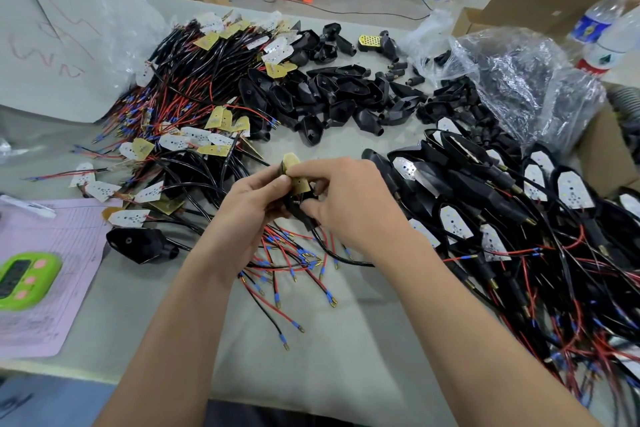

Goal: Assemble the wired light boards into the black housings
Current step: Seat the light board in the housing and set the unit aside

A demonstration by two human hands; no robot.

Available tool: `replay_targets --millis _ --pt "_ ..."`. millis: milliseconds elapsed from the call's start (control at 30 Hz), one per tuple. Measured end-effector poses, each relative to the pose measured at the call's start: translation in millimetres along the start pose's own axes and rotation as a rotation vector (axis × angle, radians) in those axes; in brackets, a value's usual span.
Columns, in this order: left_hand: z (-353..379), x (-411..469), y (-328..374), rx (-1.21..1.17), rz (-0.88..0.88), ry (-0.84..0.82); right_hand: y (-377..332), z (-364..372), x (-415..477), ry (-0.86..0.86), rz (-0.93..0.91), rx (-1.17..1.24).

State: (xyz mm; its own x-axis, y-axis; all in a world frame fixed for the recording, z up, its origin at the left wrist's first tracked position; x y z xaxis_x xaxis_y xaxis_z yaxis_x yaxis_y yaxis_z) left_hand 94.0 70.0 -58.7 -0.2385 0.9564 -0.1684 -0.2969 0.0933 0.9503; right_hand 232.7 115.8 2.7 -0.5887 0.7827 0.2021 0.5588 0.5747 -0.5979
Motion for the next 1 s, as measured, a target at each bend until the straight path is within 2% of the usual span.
replay_targets --millis 100,300,467,700,1000 --pt "-1 1 1 -0.031 0.0 -0.01 4 2 1 0.035 0.029 0.061" --pt "5 0 0 -0.075 0.014 -0.082 16 13 -2 0.131 0.18 0.338" --pt "3 0 -9 -0.095 -0.011 -0.045 18 17 -7 0.145 0.21 0.458" --pt "0 -1 -14 -0.044 -0.002 -0.063 20 11 -4 0.037 0.206 0.288" --pt "2 -2 -12 -0.057 -0.001 -0.04 22 12 -6 0.095 0.214 0.321"
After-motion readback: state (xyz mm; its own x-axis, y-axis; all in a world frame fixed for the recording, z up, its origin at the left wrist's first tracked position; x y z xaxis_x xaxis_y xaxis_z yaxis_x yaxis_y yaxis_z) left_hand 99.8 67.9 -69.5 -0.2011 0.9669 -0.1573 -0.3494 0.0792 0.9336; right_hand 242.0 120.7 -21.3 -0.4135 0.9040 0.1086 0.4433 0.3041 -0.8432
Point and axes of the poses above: each hand's wrist, its own x-axis towards the middle knuckle, its own z-axis out of the palm, y = z × x, the point moved 4 cm from there along x, towards the middle knuckle
